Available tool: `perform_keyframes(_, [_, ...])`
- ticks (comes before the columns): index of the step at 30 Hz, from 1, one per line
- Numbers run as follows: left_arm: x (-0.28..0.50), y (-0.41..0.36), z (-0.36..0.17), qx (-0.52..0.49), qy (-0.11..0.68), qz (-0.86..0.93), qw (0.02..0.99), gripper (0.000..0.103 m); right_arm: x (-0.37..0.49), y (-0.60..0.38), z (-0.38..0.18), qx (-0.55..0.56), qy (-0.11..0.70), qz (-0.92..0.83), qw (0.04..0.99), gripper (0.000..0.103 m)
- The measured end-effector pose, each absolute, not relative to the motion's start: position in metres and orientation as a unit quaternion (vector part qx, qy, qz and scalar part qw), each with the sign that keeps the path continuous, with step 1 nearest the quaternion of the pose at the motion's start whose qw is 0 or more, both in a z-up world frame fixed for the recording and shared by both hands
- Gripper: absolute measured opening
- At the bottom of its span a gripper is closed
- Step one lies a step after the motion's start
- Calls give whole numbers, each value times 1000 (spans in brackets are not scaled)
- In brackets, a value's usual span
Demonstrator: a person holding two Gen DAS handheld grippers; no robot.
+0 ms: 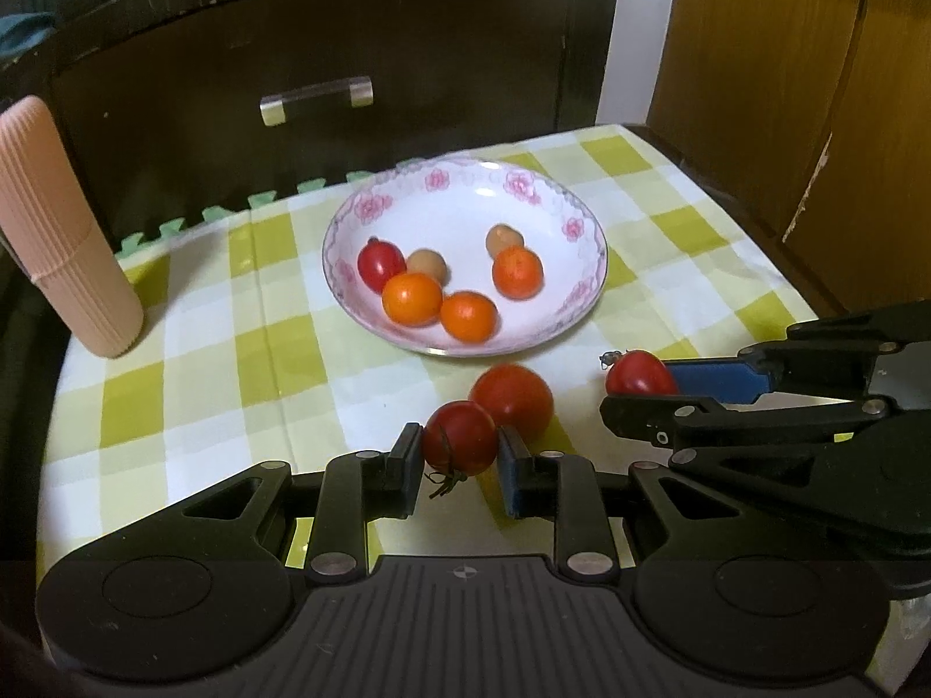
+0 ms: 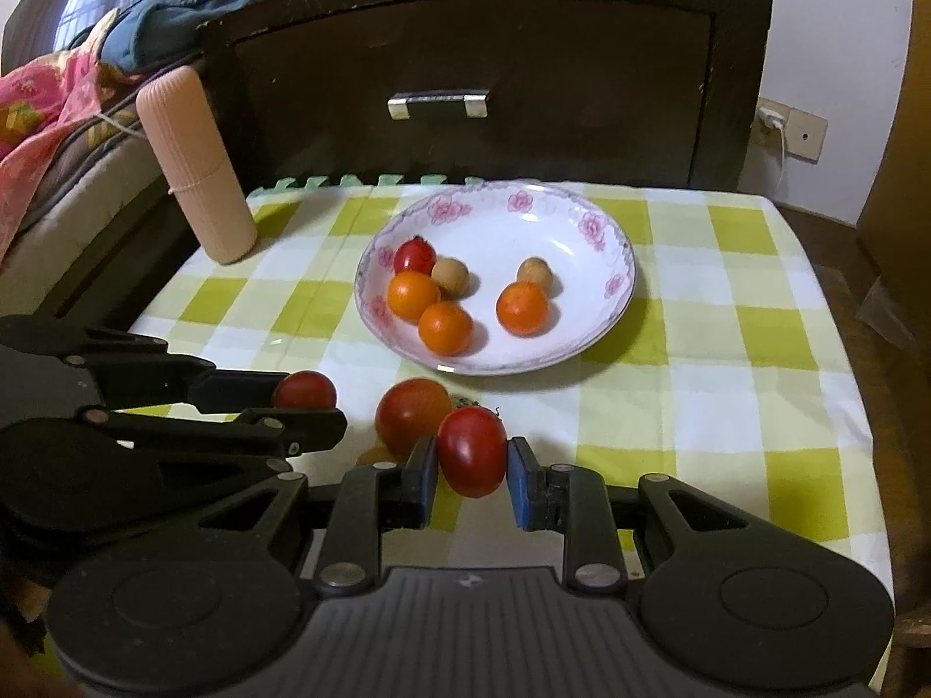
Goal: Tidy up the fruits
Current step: 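Carry both held red tomatoes over the white flowered plate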
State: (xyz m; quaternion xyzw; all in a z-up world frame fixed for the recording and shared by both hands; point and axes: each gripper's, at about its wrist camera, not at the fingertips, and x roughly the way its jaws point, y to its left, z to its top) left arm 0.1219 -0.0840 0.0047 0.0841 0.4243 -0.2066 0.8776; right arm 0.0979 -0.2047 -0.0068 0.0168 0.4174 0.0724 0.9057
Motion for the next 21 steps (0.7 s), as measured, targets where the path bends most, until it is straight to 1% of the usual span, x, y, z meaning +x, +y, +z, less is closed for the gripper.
perform_keyframes(21, [165, -95, 23, 79, 404, -198, 890, 32, 143, -223, 7, 41, 397, 64, 915, 25])
